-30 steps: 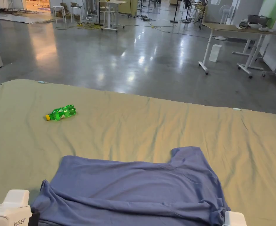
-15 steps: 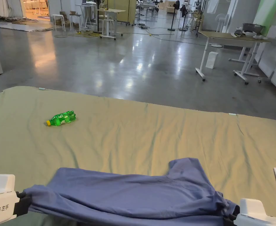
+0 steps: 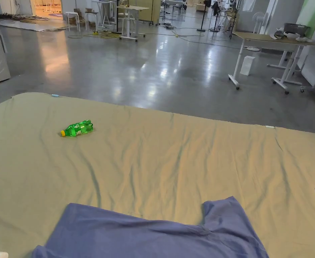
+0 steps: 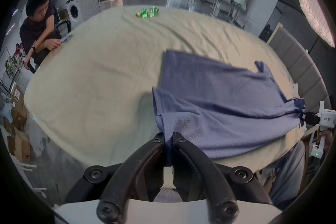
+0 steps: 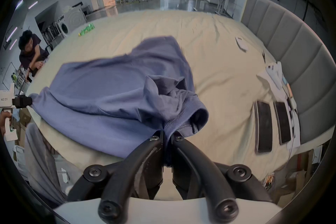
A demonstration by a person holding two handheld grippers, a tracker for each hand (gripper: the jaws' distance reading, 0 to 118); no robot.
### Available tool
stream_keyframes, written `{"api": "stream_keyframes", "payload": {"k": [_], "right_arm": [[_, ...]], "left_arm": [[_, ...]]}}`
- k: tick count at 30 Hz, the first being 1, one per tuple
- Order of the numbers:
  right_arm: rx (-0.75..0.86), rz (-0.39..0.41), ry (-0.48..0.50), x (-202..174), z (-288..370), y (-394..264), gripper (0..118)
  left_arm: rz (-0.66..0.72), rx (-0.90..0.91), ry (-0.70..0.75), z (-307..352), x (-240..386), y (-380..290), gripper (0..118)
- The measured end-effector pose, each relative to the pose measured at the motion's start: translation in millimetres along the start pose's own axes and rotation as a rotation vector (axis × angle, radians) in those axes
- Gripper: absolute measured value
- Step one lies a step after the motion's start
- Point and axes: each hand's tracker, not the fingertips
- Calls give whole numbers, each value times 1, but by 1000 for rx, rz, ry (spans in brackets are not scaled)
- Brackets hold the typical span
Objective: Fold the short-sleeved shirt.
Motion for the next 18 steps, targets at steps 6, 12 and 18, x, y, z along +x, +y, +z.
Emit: {"api": "stream_keyframes", "payload": {"k": [6, 12, 18], "right_arm": [[-51, 12, -60, -18, -32, -18, 7], [-62, -5, -83, -25, -44, -18, 10], [67, -23, -156, -28, -4, 5, 69]], "left_arm": [[-44, -95, 57, -44, 9, -20, 8], [-70, -101, 73, -46, 10, -18, 8], [-45, -19, 72, -25, 5, -6, 52]]}}
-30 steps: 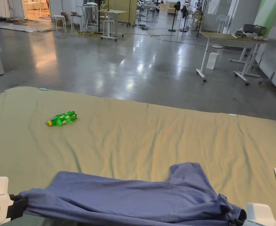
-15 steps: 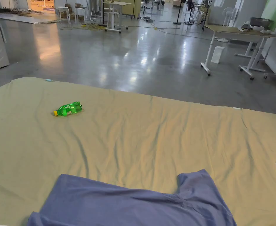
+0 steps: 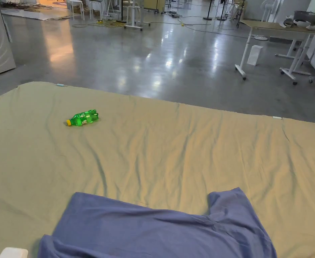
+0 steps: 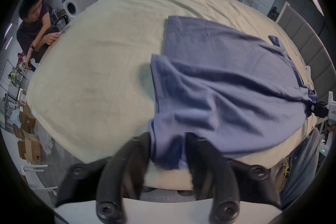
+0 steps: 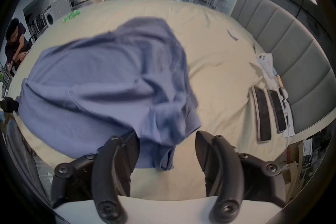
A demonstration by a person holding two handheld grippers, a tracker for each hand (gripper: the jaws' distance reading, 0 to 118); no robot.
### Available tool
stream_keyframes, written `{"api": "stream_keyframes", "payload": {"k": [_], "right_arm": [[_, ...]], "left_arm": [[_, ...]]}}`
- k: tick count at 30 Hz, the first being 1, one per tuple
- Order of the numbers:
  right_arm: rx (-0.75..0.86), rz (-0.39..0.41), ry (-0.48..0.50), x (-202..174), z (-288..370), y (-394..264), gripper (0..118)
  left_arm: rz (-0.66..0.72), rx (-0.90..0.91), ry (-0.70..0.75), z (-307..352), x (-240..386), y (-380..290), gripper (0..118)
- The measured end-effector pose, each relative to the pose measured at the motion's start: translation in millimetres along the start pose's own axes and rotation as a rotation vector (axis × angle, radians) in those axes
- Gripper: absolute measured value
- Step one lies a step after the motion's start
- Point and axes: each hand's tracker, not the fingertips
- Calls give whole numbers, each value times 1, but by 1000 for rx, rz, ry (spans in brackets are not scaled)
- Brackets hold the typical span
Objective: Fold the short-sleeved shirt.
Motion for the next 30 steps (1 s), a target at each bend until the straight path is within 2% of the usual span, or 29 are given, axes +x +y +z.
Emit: {"api": "stream_keyframes", "payload": {"k": [1, 2, 5, 11, 13, 14, 15, 17, 18, 19, 20, 21, 23, 25, 26, 30], "right_arm": [[44, -7, -1, 0, 6, 7, 69], [85, -16, 0, -2, 11, 14, 70], [255, -35, 26, -8, 21, 32, 81], [515, -52, 34, -34, 27, 60, 80], [598, -53, 14, -44, 33, 68, 72], [643, -54, 7, -49, 35, 72, 63], [677, -65, 1, -52, 36, 75, 48], [749, -71, -31, -63, 49, 86, 32], [756, -82, -26, -65, 50, 90, 25], [747, -94, -18, -67, 50, 93, 21], [764, -94, -16, -68, 46, 97, 12], [781, -90, -15, -69, 46, 99, 1], [826, -91, -6, -72, 49, 102, 1], [880, -55, -24, -74, 54, 107, 1], [865, -70, -7, -74, 54, 108, 1], [892, -42, -1, -77, 59, 115, 1]], "left_arm": [[3, 55, -9, 5, 1, 4, 60], [6, 108, -20, 11, 3, 10, 62], [17, 247, -21, 21, 12, 29, 62], [28, 531, 23, 43, 47, 65, 62], [23, 648, 41, 53, 61, 72, 61], [17, 704, 51, 63, 70, 75, 59], [8, 747, 61, 69, 76, 77, 55], [-12, 819, 83, 79, 90, 83, 39], [-20, 842, 91, 78, 90, 86, 22], [-30, 863, 104, 80, 95, 88, 16], [-37, 873, 112, 83, 100, 89, 14], [-36, 884, 113, 85, 103, 90, 6], [-25, 903, 77, 85, 103, 91, 5], [-19, 902, 70, 87, 105, 91, 4], [-18, 896, 68, 86, 105, 91, 2], [3, 849, 58, 79, 97, 93, 2]]}}
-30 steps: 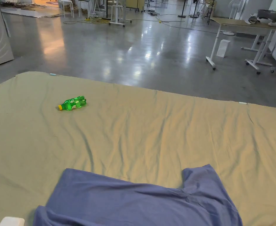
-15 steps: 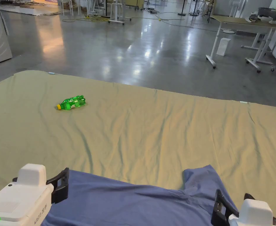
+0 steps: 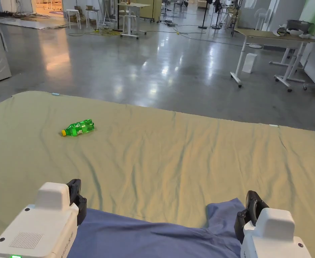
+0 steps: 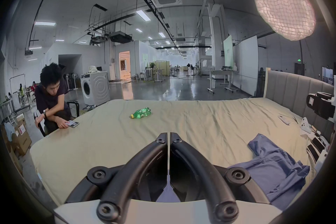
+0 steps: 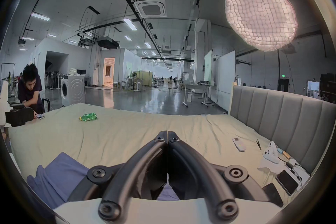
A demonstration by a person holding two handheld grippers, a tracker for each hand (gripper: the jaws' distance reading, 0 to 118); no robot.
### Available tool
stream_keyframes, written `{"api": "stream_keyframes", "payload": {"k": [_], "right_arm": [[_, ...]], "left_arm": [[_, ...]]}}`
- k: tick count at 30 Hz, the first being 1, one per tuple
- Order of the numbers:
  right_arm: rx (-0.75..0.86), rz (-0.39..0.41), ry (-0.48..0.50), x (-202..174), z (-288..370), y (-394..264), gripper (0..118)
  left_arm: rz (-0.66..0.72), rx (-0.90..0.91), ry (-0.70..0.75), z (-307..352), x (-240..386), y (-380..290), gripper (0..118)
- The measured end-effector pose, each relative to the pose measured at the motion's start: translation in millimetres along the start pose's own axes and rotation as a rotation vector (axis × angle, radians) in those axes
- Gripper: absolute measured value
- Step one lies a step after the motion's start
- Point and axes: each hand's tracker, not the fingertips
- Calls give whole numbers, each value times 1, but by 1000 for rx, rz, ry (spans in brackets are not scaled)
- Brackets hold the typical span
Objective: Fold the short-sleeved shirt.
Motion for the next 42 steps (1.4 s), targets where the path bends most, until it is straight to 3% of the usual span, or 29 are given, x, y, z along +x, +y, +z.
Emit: {"api": "stream_keyframes", "payload": {"k": [7, 12, 13, 14, 15, 16, 17, 21, 26, 29, 30, 31, 32, 33, 36, 37, 38, 42], "right_arm": [[-47, 17, 17, 0, -15, -4, 1], [-134, 16, 21, 3, -32, -21, 1], [-146, 17, 17, 3, -35, -25, 1], [-160, 12, 17, 4, -38, -30, 1], [-173, 8, 18, 5, -40, -33, 1], [-195, -1, 21, 6, -43, -38, 1], [-199, 7, 20, 6, -46, -40, 1], [-245, 14, 13, 12, -52, -54, 1], [-303, 14, -7, 24, -54, -71, 1], [-340, 7, -17, 32, -55, -80, 1], [-358, 4, -23, 35, -56, -84, 1], [-372, -3, -30, 39, -57, -88, 1], [-386, -12, -36, 42, -60, -91, 1], [-398, -17, -37, 45, -63, -93, 1], [-491, -64, -5, 60, -84, -97, 1], [-537, -93, 12, 65, -94, -100, 4], [-525, -62, -4, 73, -105, -99, 9], [-730, -54, 38, 98, -157, -121, 56]], "left_arm": [[101, -261, 13, -59, -49, -18, 2], [138, -489, -33, -137, -81, -38, 3], [148, -541, -47, -153, -86, -41, 12], [167, -574, -42, -168, -89, -45, 29], [170, -612, -41, -179, -91, -47, 54], [174, -644, -46, -195, -91, -52, 67], [181, -659, -52, -206, -92, -55, 71], [160, -746, -55, -241, -85, -69, 71], [23, -897, -29, -268, -64, -99, 71], [6, -851, -23, -260, -54, -99, 70], [-1, -850, -17, -260, -50, -97, 66], [-24, -828, -30, -258, -46, -97, 55], [-77, -797, -53, -249, -42, -96, 36], [-111, -796, -70, -248, -39, -97, 10], [-114, -803, -84, -244, -38, -99, 5], [-101, -799, -82, -242, -40, -99, 4], [-71, -791, -79, -240, -42, -97, 4], [-63, -744, -71, -219, -40, -88, 4]]}}
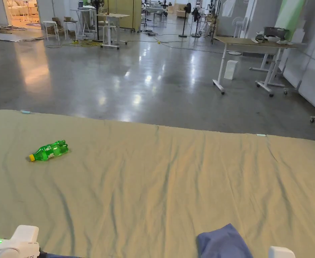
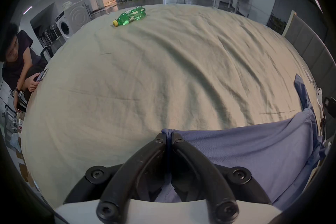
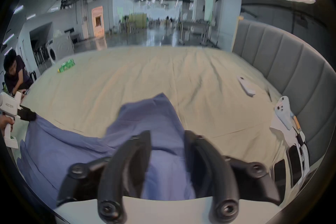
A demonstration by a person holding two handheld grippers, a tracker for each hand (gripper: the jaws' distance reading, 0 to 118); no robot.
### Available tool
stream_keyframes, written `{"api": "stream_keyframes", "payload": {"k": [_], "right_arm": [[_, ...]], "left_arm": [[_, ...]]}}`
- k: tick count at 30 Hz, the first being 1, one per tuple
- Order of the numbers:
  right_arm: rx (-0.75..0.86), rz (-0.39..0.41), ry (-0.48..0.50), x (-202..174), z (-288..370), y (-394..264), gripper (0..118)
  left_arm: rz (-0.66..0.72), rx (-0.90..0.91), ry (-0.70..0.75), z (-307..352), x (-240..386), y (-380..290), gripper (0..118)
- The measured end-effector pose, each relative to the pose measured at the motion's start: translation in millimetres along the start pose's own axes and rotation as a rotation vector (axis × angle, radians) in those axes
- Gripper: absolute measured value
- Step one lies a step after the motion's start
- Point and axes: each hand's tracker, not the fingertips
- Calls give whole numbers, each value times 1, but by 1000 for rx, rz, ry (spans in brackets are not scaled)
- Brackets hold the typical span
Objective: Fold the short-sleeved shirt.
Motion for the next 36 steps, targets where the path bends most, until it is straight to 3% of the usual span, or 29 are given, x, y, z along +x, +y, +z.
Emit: {"api": "stream_keyframes", "payload": {"k": [2, 7, 13, 14, 15, 17, 18, 23, 27, 36], "right_arm": [[-126, 25, 21, 11, -33, 10, 59], [-255, 68, 21, 18, -85, 19, 64], [-284, 101, 18, 1, -93, 21, 55], [-278, 90, 19, 3, -91, 23, 52], [-265, 75, 22, 5, -90, 24, 41], [-246, 53, 28, 6, -85, 27, 4], [-245, 38, 33, 7, -82, 26, 1], [-197, -5, 56, 14, -64, 24, 1], [-123, -31, 87, 12, -10, 27, 1], [-16, -1, 94, 28, 81, 18, 1]], "left_arm": [[-8, 11, 2, 9, 1, -1, 4], [13, 32, 4, 20, 0, -5, 4], [-1, 36, 13, 26, 1, -9, 4], [4, 36, 13, 24, -1, -7, 4], [8, 37, 13, 24, -1, -7, 4], [9, 43, 13, 28, -1, -8, 4], [10, 46, 12, 28, -2, -7, 4], [42, 72, -12, 44, -11, -8, 4], [47, 106, -17, 64, -17, -13, 4], [96, 208, -61, 133, -32, -44, 4]]}}
